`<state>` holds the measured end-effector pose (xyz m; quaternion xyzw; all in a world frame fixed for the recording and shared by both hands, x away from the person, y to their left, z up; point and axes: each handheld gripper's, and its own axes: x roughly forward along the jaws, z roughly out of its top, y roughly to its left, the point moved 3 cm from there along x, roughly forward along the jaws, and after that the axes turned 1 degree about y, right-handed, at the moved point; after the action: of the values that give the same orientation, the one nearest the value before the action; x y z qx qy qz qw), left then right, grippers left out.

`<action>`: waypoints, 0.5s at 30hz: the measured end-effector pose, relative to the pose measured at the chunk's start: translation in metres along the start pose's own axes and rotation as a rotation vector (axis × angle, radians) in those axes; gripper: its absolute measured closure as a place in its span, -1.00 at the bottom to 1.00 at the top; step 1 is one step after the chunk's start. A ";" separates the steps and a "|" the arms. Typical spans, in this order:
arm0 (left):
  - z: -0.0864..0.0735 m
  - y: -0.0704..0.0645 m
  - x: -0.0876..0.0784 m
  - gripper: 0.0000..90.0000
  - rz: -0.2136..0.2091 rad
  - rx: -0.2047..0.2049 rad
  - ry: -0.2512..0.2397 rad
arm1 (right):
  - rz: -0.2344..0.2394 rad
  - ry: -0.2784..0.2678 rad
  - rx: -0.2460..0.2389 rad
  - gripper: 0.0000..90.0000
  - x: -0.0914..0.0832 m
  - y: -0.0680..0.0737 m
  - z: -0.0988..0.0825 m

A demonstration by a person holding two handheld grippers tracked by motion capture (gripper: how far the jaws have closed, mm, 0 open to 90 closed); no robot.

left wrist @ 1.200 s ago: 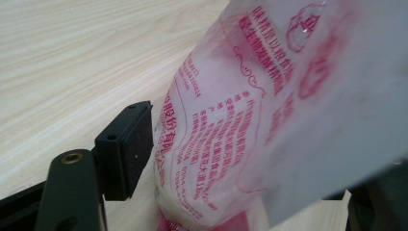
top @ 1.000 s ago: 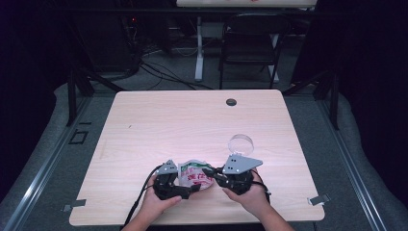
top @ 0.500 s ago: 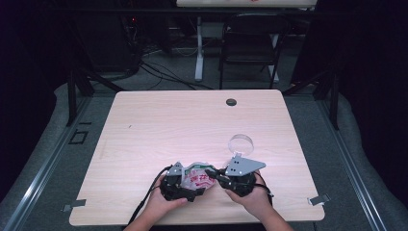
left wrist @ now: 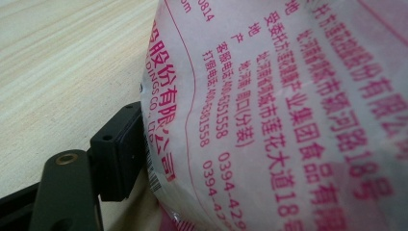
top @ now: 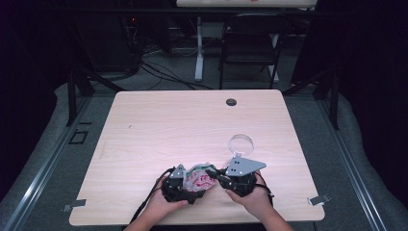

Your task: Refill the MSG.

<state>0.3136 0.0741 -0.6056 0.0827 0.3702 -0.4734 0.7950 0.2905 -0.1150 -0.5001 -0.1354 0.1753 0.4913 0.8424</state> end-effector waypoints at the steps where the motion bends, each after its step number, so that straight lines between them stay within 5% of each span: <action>1: 0.000 0.000 0.000 -0.42 0.005 0.006 -0.004 | 0.000 0.000 0.000 1.00 0.000 0.000 0.000; 5: -0.002 -0.001 0.001 -0.41 0.021 0.039 -0.010 | 0.004 -0.002 0.001 1.00 0.001 0.001 0.000; 15: -0.002 -0.001 0.001 -0.24 0.035 0.050 -0.010 | 0.001 0.000 -0.003 1.00 0.000 0.001 0.001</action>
<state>0.3119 0.0736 -0.6072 0.1067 0.3526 -0.4690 0.8027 0.2897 -0.1138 -0.4998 -0.1368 0.1747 0.4921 0.8418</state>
